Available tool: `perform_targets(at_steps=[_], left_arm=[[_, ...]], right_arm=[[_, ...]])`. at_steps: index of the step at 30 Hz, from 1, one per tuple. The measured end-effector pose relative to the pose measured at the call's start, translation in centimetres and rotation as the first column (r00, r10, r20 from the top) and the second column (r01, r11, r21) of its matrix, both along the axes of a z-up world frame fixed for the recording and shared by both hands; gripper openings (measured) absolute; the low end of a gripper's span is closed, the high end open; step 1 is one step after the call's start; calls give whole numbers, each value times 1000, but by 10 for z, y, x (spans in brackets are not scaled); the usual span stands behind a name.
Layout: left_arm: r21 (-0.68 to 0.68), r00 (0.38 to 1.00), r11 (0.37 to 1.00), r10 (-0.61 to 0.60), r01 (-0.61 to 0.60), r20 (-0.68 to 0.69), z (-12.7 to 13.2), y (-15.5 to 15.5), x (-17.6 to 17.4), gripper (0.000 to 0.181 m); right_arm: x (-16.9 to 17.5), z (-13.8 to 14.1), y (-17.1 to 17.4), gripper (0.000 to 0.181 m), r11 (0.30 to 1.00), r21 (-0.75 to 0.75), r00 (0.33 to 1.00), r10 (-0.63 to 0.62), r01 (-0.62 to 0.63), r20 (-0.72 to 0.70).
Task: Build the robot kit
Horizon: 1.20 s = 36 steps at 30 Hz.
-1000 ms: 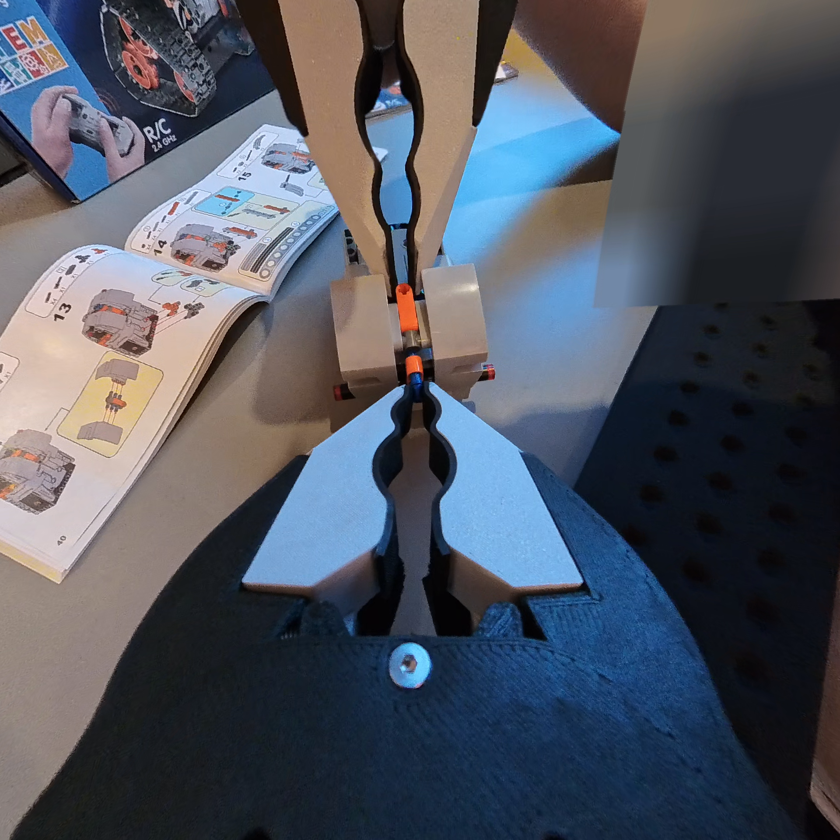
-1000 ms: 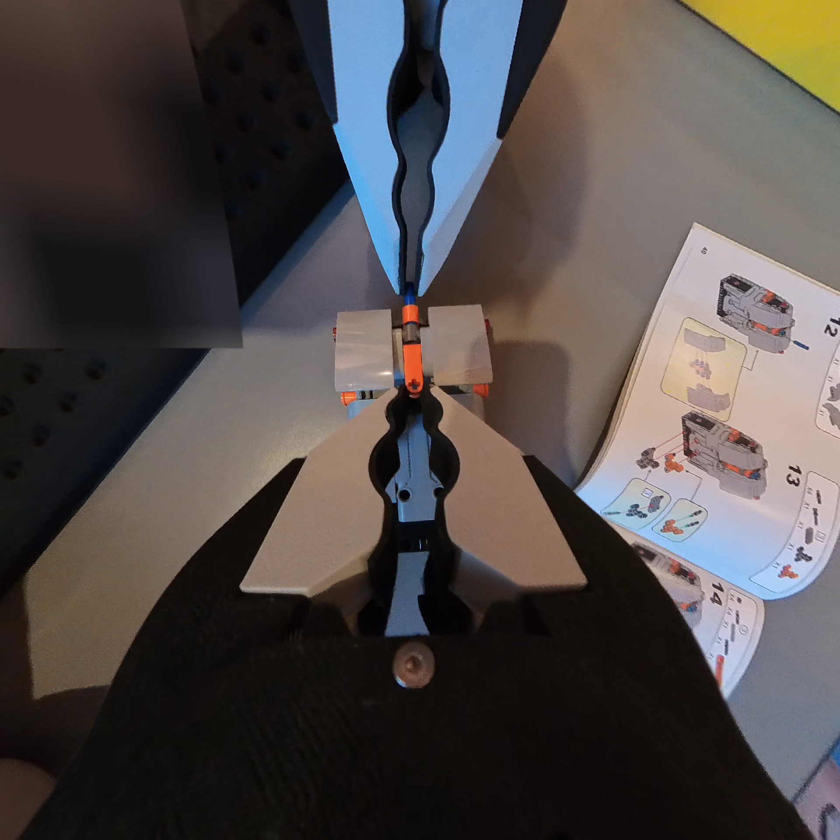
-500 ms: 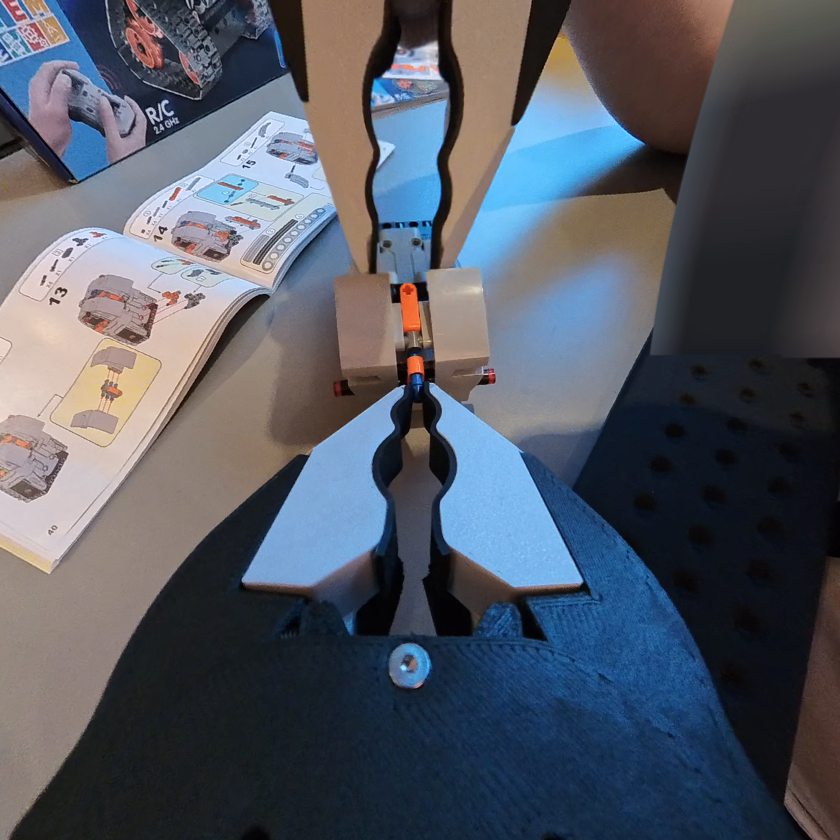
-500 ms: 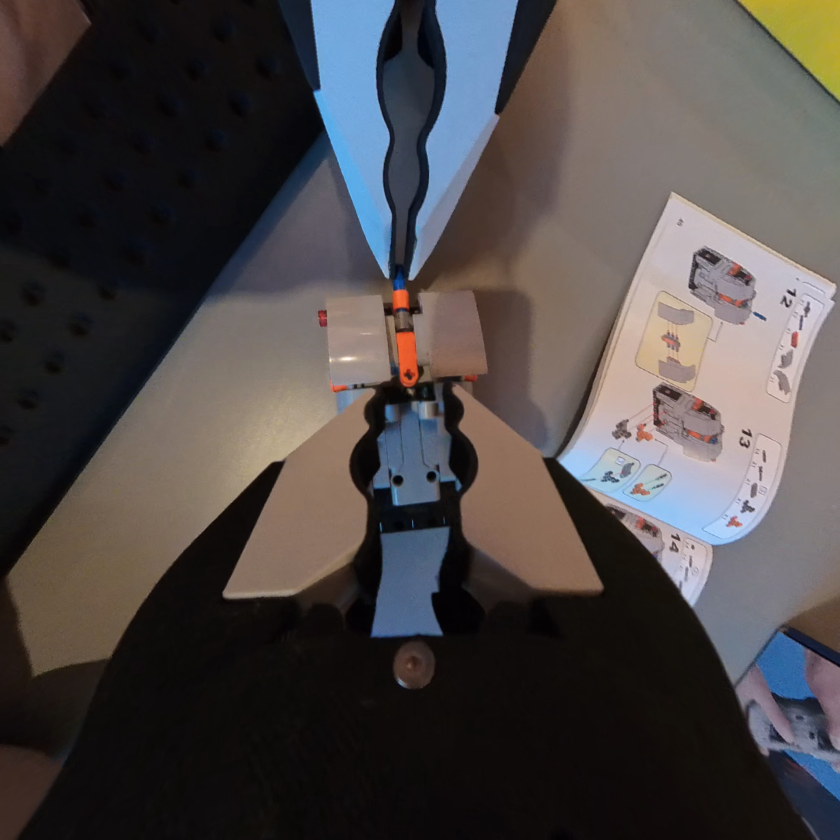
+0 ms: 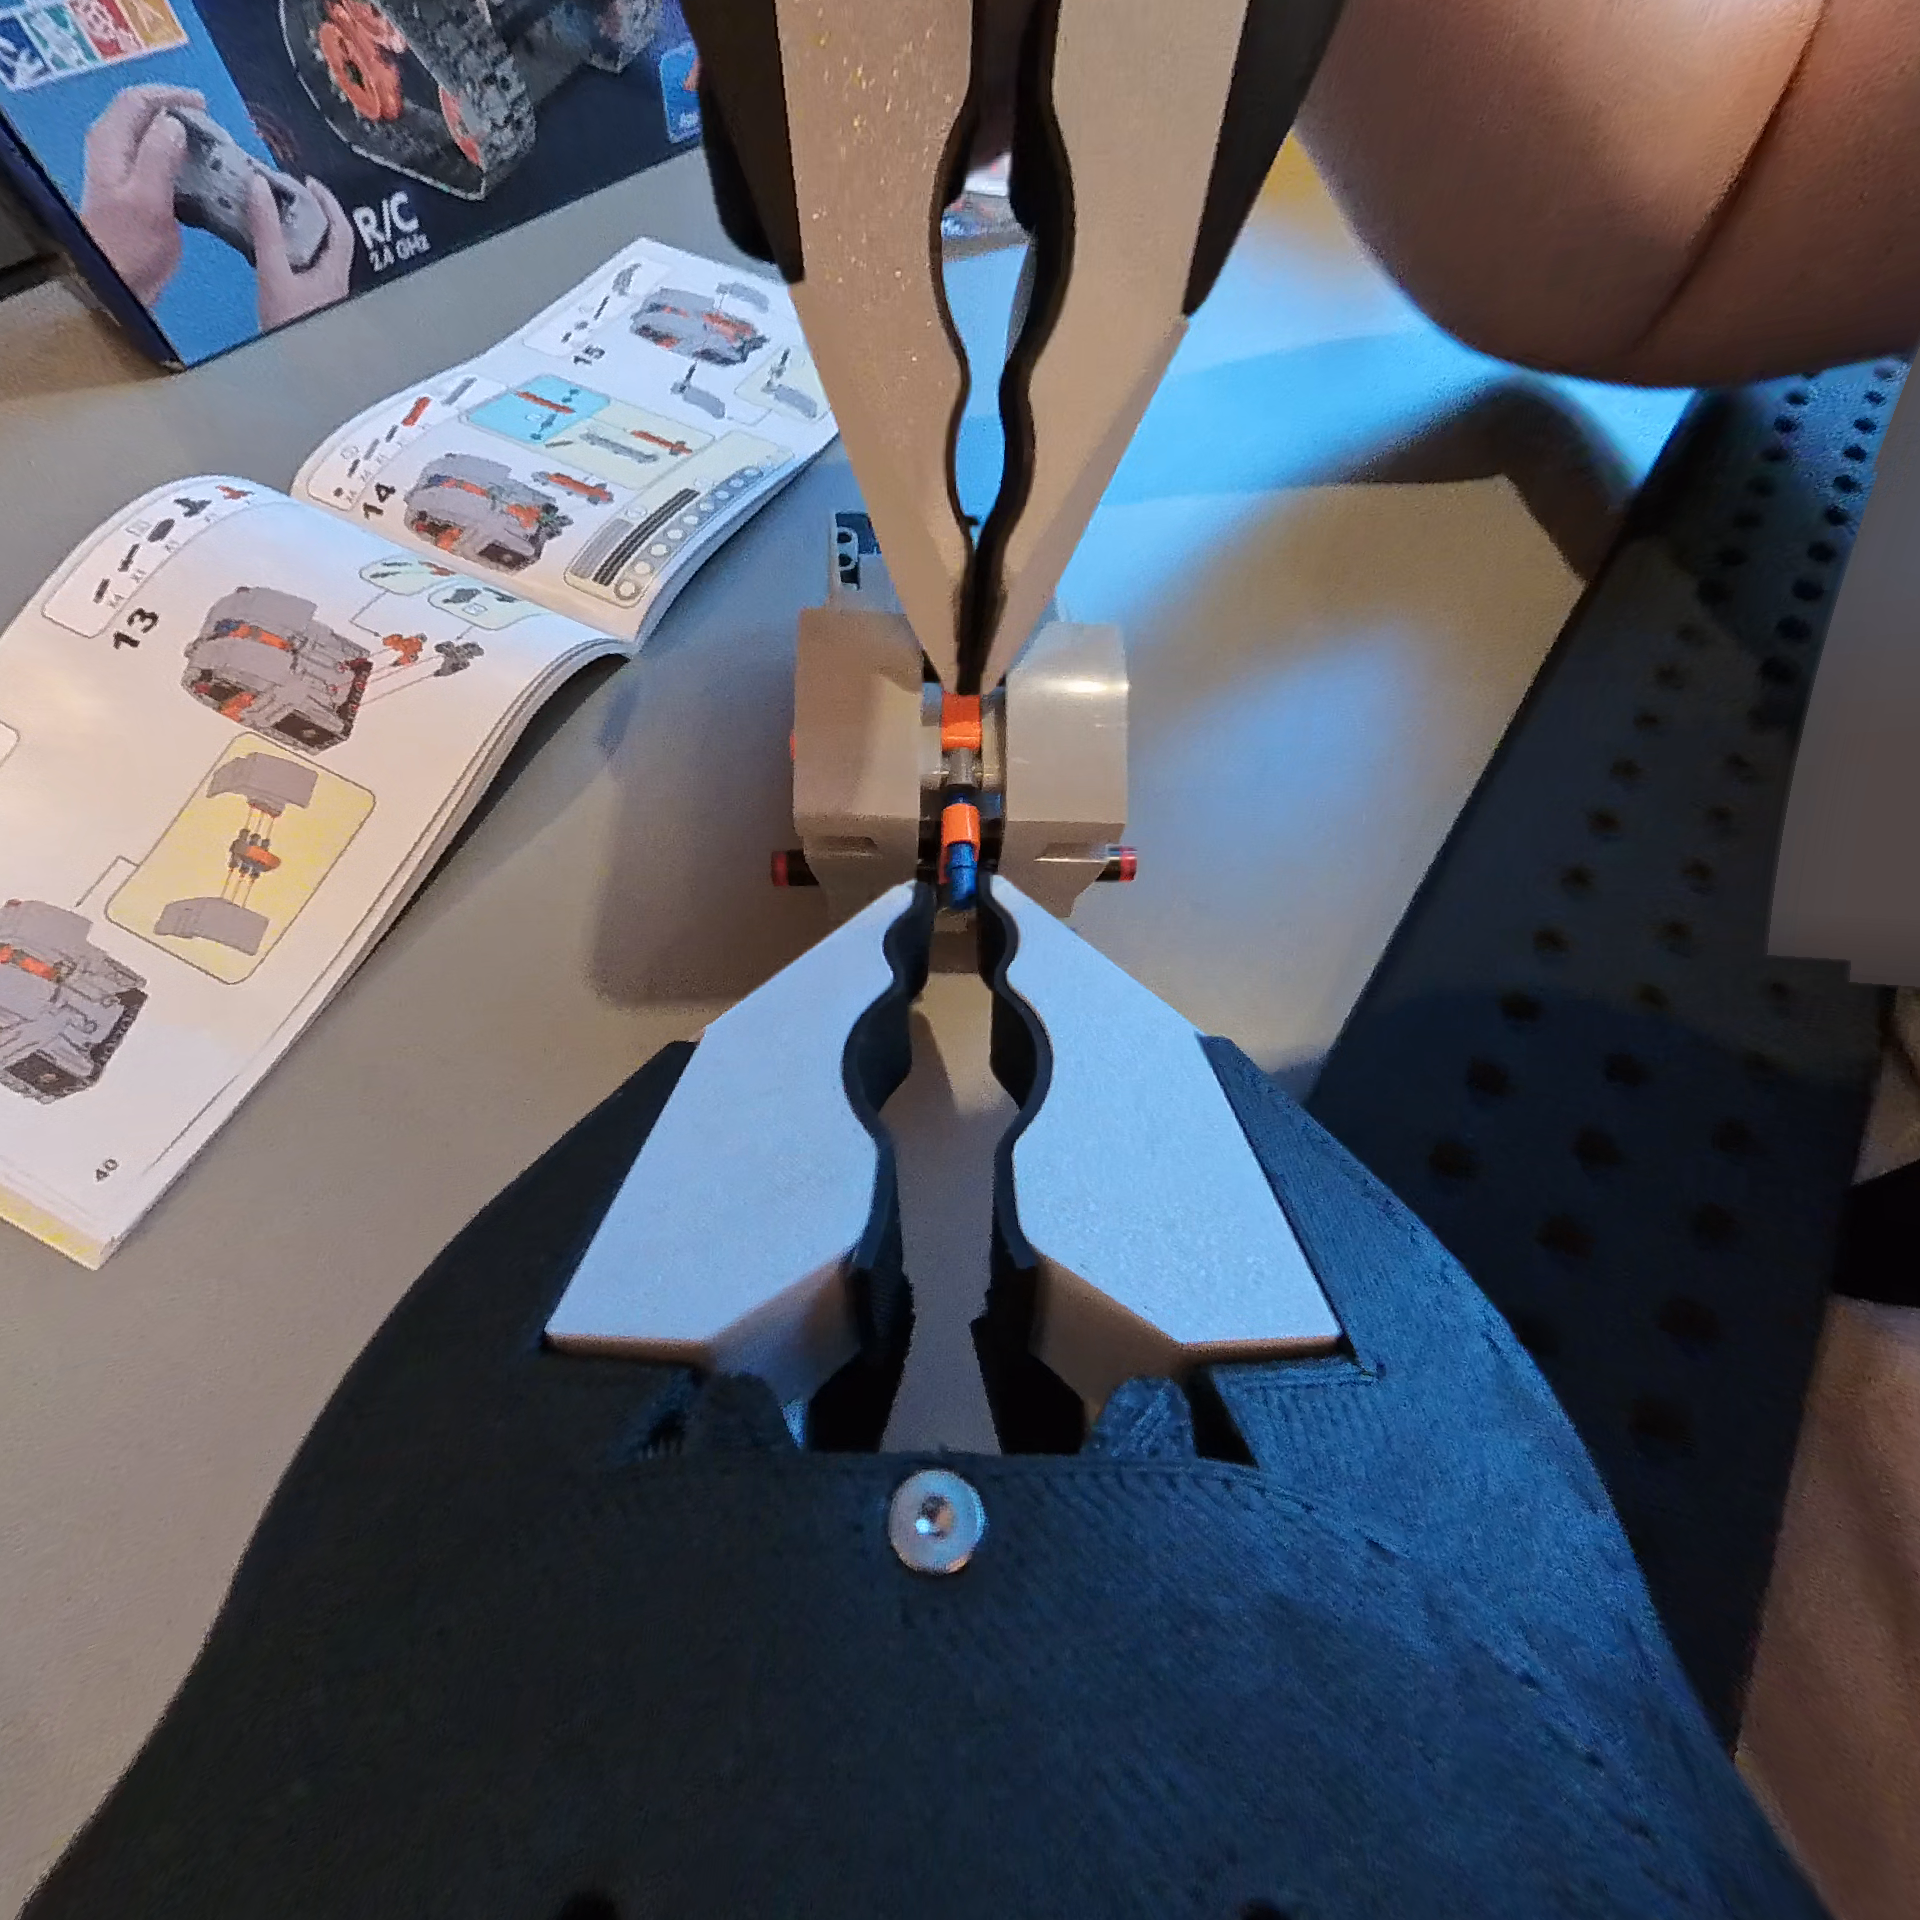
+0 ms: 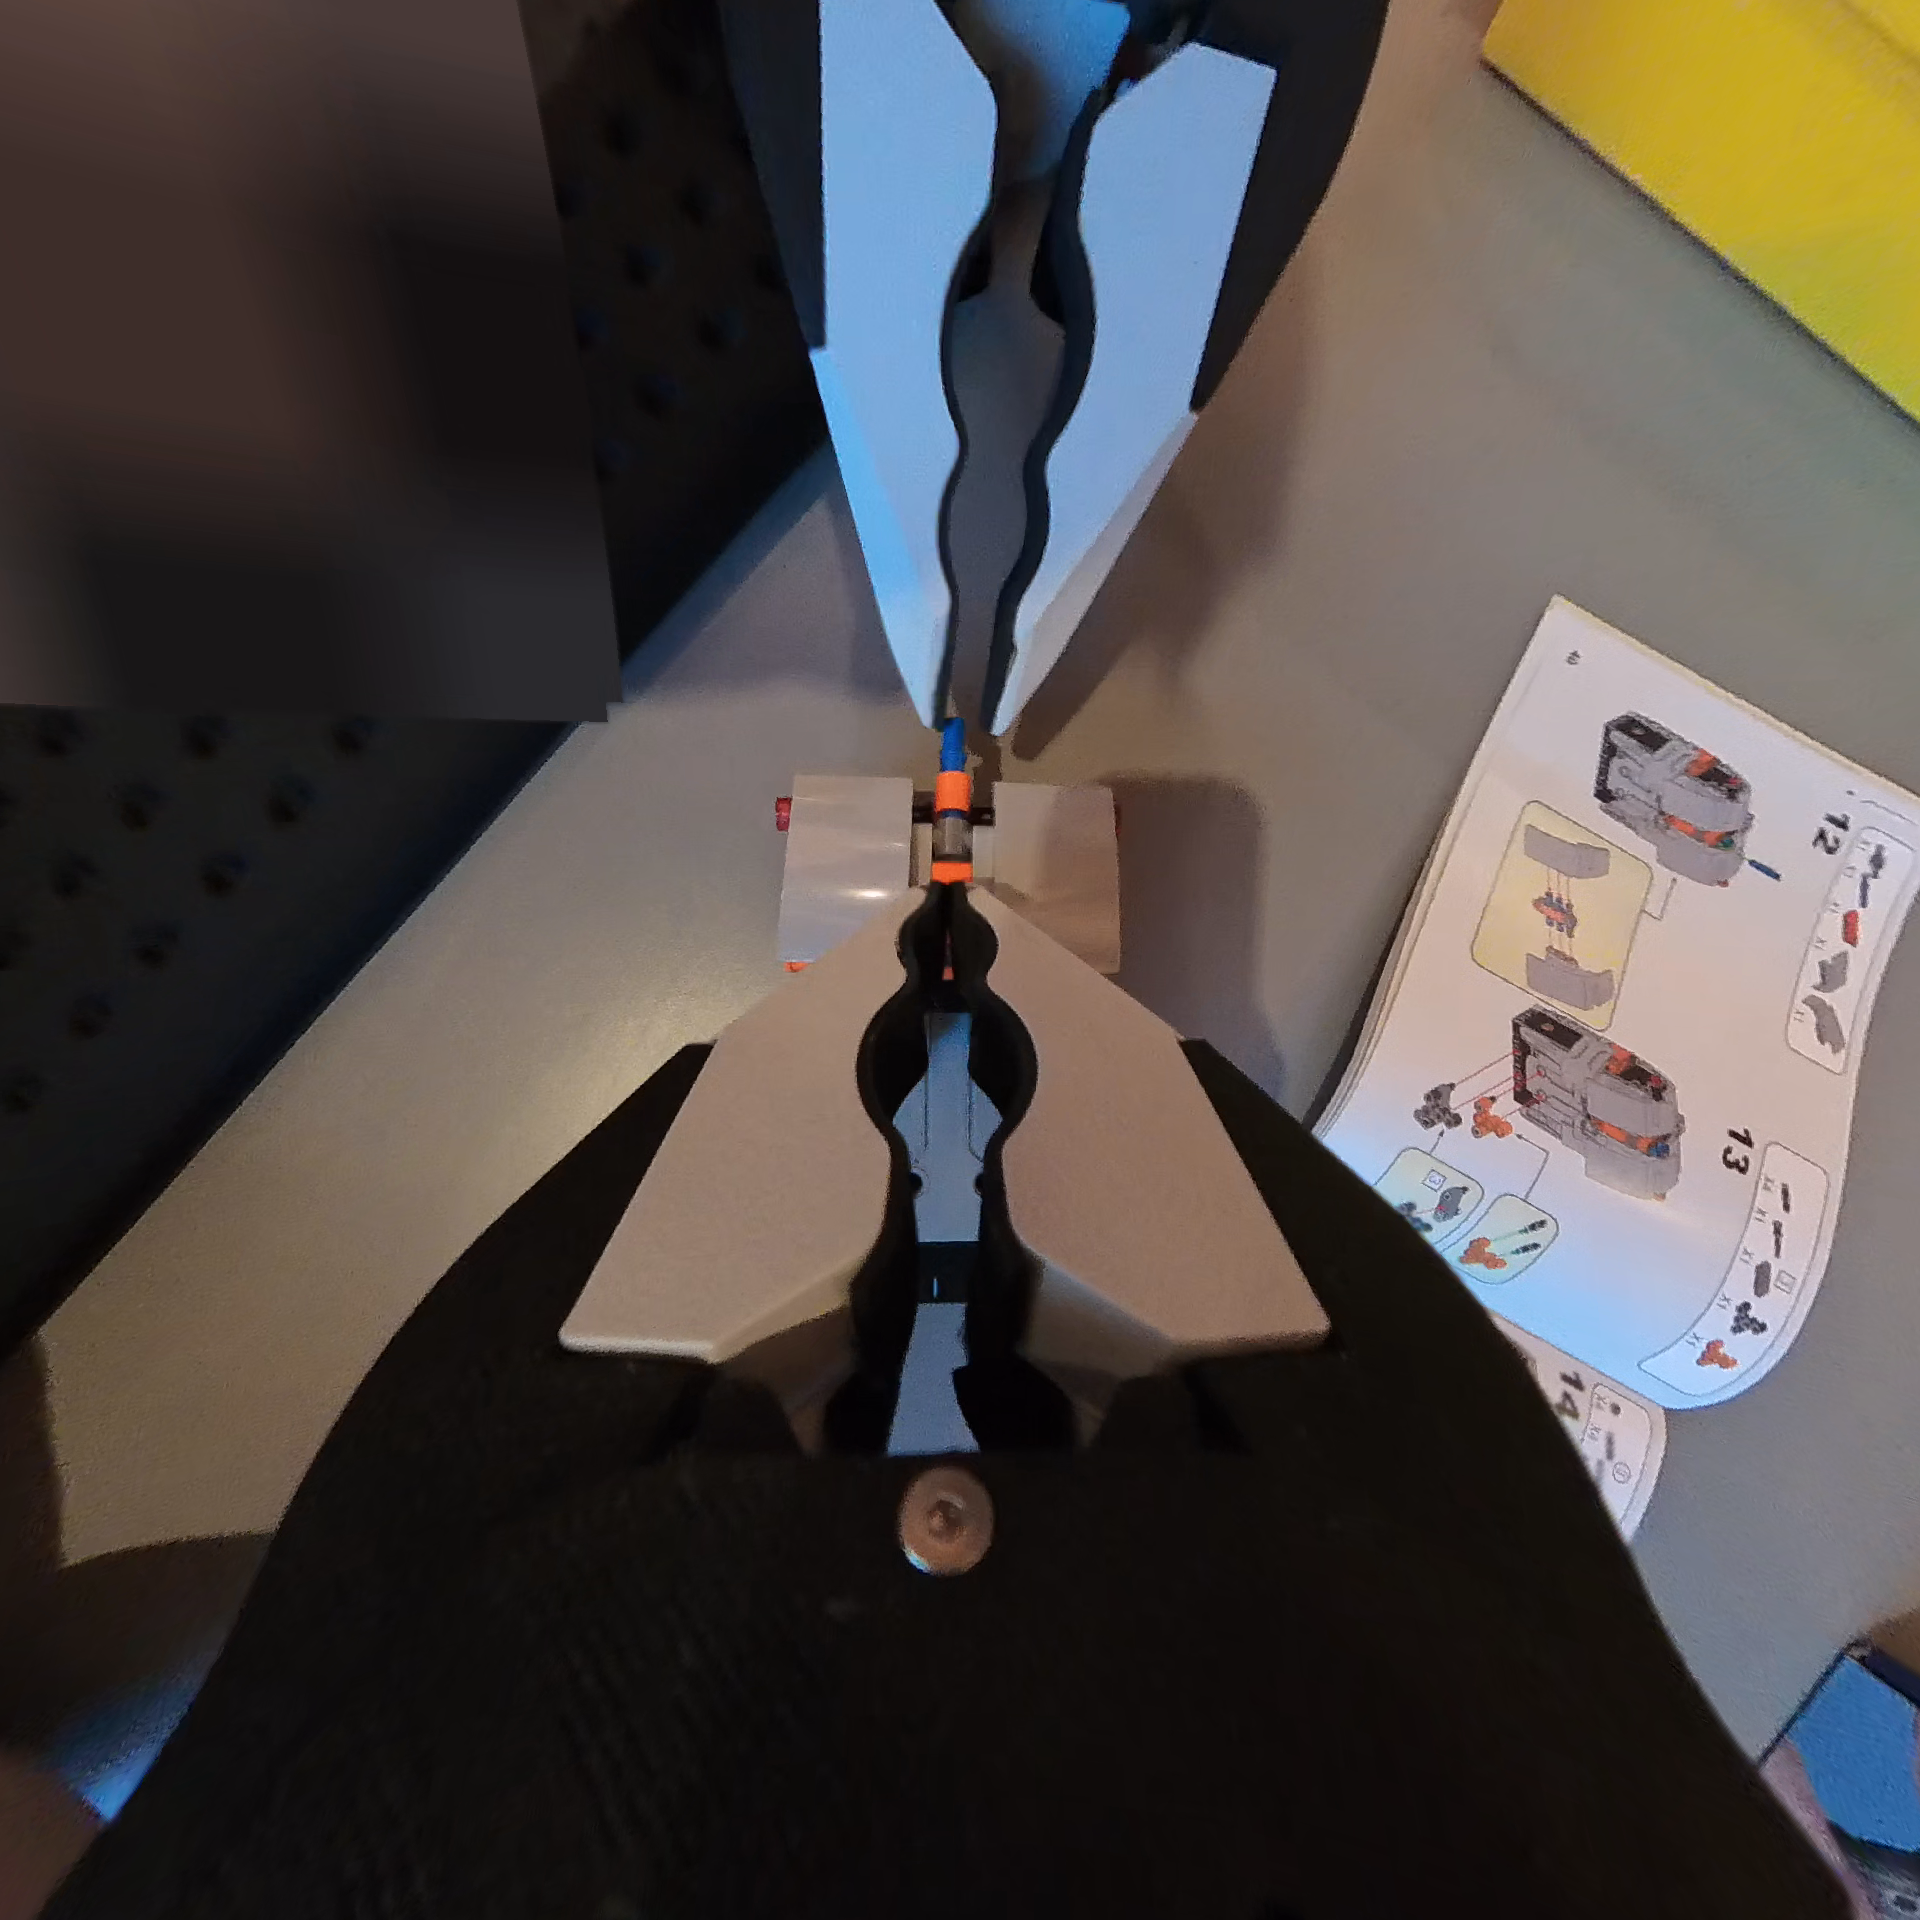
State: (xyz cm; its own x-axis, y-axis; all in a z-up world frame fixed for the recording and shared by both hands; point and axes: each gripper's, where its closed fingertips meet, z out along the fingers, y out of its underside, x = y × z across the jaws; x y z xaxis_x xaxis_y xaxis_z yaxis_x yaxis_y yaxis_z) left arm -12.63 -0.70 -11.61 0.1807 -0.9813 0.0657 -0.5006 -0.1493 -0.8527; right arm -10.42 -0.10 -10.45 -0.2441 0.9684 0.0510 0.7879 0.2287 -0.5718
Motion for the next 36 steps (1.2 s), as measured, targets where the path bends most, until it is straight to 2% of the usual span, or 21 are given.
perform_targets(at_steps=[6,10,15,17,18,21,23,29,36], left_arm=[[-11,1000,1000,-18,18,-19,-5,-2,1,3],[-18,999,999,-32,31,-41,-9,-3,0,3],[-19,999,999,-40,39,-33,-10,-2,3,2],[-16,999,999,-44,43,-26,-9,-2,4,2],[-16,999,999,-44,44,-22,-9,-1,4,2],[-23,999,999,-49,49,-15,-8,-1,3,2],[-27,999,998,-48,48,-14,-8,0,2,4],[-51,999,998,-44,45,8,-7,3,0,8],[-48,998,997,-55,55,-2,-9,1,1,7]], right_arm=[[-2,-4,-2,0,999,-11,988,39,-37,146],[-6,-6,-4,0,994,-108,982,39,-19,185],[-4,-6,-4,0,992,-130,987,24,-3,158],[-4,-4,0,0,998,-69,992,23,-15,126],[-6,1,3,0,999,-31,997,16,-13,82],[0,25,-2,0,994,-107,1000,-14,13,-9],[9,24,9,0,994,-85,998,-62,64,26],[17,0,6,0,993,-90,989,-57,70,139],[13,-2,6,0,994,-75,991,-68,77,113]])
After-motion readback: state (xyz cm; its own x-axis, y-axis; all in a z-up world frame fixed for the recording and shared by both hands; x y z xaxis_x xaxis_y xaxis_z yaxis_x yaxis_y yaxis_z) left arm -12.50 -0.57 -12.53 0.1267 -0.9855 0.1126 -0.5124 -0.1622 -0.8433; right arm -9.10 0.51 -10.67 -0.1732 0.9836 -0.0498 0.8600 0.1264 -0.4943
